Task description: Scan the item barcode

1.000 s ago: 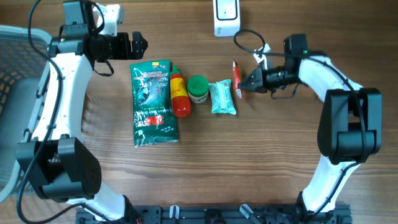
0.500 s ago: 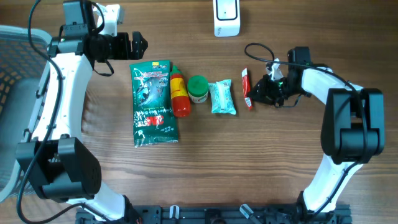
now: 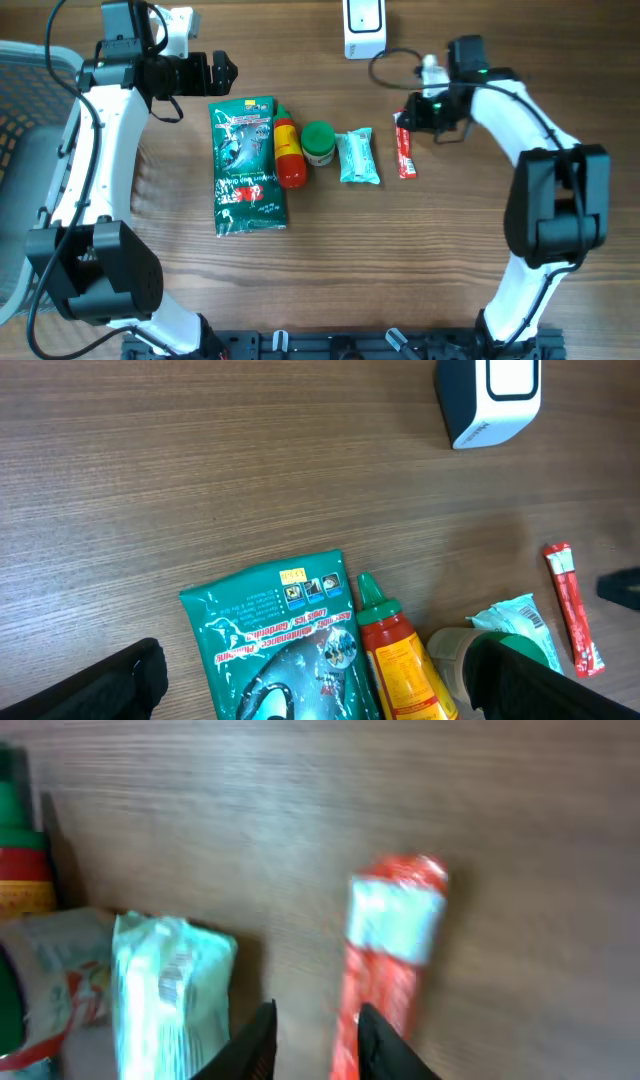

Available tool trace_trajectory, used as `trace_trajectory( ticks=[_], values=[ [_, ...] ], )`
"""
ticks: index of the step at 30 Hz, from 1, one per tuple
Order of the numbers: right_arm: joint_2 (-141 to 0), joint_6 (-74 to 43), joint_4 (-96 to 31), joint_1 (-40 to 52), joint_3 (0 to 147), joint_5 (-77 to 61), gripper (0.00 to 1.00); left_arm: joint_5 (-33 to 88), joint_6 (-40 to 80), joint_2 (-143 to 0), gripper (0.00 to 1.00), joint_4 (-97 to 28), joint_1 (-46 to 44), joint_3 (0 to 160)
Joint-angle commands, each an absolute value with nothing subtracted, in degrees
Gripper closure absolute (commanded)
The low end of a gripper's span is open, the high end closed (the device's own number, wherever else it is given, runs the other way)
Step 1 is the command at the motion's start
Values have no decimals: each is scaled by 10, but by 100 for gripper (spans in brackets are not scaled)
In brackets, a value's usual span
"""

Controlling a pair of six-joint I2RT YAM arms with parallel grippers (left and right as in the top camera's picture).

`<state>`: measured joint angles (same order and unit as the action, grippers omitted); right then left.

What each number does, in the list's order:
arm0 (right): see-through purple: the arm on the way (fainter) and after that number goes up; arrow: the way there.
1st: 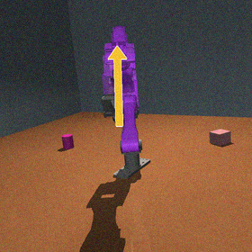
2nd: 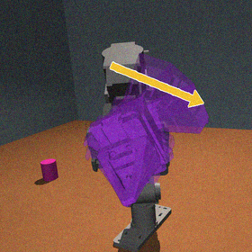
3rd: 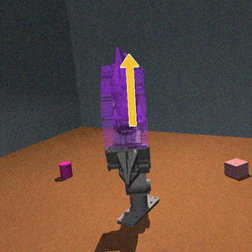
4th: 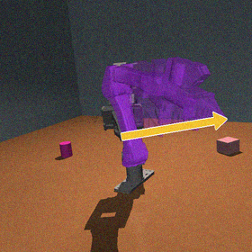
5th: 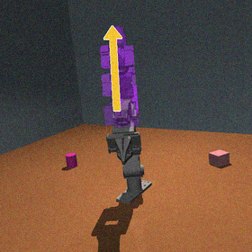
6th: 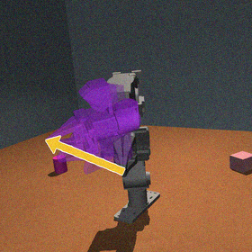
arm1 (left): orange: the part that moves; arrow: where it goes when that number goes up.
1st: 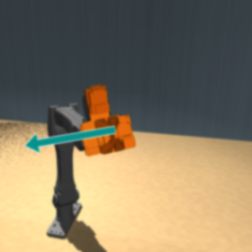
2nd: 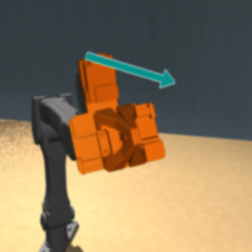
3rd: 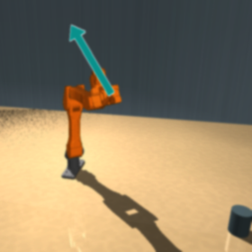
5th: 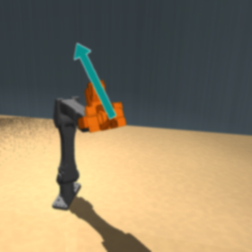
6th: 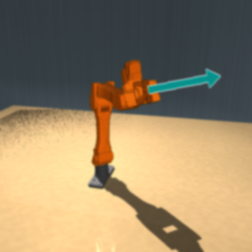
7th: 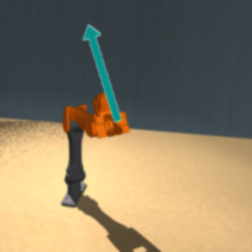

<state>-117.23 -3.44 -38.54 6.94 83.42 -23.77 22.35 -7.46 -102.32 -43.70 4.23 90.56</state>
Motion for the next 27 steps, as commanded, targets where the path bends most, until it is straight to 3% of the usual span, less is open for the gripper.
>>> trace_trajectory(
  ticks=[1, 15, 27],
  values=[
    [-1172, -9, -345, 122, 841, -173, 75, 224, -86, -1016, 0, -436, 43, 911],
    [-1206, -1, -353, 119, 841, 18, 75, 224, -86, -1016, 0, -436, 43, 911],
    [-1210, 39, -317, 162, 861, -84, 78, 224, -86, -1016, 0, -436, 43, 911]
  ],
)
